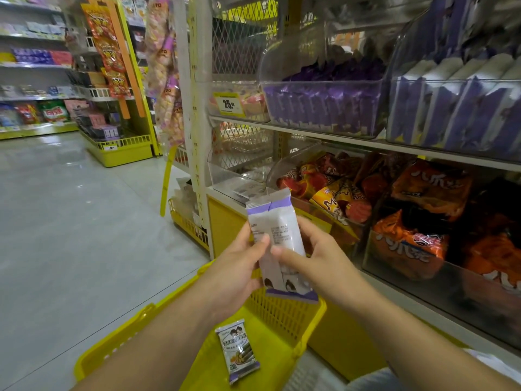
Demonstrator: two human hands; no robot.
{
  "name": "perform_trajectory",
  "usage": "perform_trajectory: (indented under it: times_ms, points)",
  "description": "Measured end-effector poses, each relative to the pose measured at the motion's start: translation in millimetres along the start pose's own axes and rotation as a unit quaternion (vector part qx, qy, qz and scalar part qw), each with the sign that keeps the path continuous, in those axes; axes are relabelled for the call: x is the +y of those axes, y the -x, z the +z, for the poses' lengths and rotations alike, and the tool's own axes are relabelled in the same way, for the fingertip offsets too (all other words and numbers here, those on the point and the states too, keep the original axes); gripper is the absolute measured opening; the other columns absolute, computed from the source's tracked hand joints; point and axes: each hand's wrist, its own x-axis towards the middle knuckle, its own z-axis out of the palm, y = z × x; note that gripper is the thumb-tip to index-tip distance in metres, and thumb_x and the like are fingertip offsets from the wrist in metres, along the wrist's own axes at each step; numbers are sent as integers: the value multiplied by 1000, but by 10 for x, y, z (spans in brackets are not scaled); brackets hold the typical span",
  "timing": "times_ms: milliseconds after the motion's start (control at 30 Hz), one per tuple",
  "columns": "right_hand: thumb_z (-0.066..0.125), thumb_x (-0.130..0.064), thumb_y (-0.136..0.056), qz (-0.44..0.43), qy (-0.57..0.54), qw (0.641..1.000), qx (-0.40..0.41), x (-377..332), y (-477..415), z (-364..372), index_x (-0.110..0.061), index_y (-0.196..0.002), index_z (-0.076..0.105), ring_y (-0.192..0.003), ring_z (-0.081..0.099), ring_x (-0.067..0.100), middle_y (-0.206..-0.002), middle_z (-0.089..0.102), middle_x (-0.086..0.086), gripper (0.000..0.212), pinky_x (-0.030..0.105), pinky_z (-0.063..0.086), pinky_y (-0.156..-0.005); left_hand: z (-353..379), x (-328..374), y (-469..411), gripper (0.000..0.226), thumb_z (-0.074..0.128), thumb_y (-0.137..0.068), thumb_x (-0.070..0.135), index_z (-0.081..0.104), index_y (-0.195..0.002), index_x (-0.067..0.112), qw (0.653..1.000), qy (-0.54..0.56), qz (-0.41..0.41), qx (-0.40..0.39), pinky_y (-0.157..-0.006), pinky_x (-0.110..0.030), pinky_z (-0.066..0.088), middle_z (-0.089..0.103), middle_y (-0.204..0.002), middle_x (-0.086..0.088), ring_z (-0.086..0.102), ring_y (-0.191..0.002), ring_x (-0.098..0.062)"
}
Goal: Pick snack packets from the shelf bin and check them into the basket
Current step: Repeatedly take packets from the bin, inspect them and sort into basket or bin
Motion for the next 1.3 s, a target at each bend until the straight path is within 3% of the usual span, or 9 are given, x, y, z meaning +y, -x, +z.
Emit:
perform_trajectory:
  times_ms: [67, 200, 267, 400, 633, 867, 1067, 1167, 1300]
  points:
    - [60, -13, -92, 1, -39, 999, -37, -24, 12, 8, -32, -123, 57, -103, 67, 13, -113, 70, -6, 36, 27, 57, -78, -6, -4, -7, 37, 42, -102, 25, 48, -136, 38, 999, 38, -3, 2, -73, -37, 56, 66, -126, 1, 61, -118, -23]
    - [51, -22, -91, 29, -136, 987, -83, -75, -6, -43, -21, -130, 55, -114, 63, 23, -124, 66, 4, 39, 34, 55, -89, -44, 17, -25, 36, 44, -100, 23, 54, -132, 35, 994, 106, -4, 22, -82, -52, 55, 65, -127, -6, 61, -117, -29]
    - [53, -22, -88, 59, -181, 977, -99, -98, -27, -105, -18, -131, 54, -114, 63, 25, -124, 66, 6, 44, 34, 56, -88, -93, 41, -45, 35, 45, -99, 22, 57, -129, 34, 989, 146, -5, 33, -79, -54, 56, 67, -124, -10, 62, -115, -31]
    - [61, -17, -80, 87, -142, 979, -117, -108, -43, -258, -13, -126, 59, -109, 65, 26, -118, 69, 8, 46, 35, 56, -89, -213, 87, -97, 37, 52, -92, 24, 58, -126, 37, 983, 172, 1, 59, -69, -50, 57, 71, -115, -10, 67, -107, -29]
    - [63, -18, -79, 88, -114, 973, -182, -176, -6, -379, -21, -122, 59, -111, 65, 19, -120, 69, 2, 44, 30, 55, -89, -258, 55, -126, 47, 60, -80, 30, 57, -127, 33, 987, 146, -15, 67, -63, -43, 58, 71, -113, -11, 71, -98, -24]
    - [62, -10, -81, 99, -104, 976, -161, -139, -9, -391, -23, -119, 60, -103, 68, 14, -111, 72, 2, 41, 23, 57, -79, -185, 98, -68, 47, 60, -79, 34, 55, -125, 33, 995, 54, -1, 83, -60, -35, 58, 74, -107, -6, 72, -96, -20]
    - [58, 9, -86, 110, -77, 985, -112, -79, -20, -374, -21, -121, 56, -103, 68, 22, -111, 72, 3, 46, 35, 58, -84, -58, 69, 7, 52, 54, -97, 16, 38, -141, 39, 981, -180, 33, 65, -88, -49, 57, 67, -119, 11, 67, -105, -9]
    - [65, -7, -85, 108, -65, 983, -130, -71, -7, -320, -20, -126, 52, -105, 68, 21, -115, 71, 2, 45, 34, 56, -88, 7, 32, 44, 55, 55, -98, 19, 33, -143, 42, 974, -223, 33, 35, -93, -42, 55, 65, -122, 17, 66, -107, -5]
    - [51, -23, -94, 119, -92, 979, -141, -52, 10, -221, -22, -122, 59, -103, 68, 19, -116, 70, 1, 29, 35, 57, -86, 35, 43, 86, 52, 61, -92, 21, 40, -128, 53, 972, -233, 13, -6, -95, -32, 53, 65, -123, 17, 64, -111, -5]
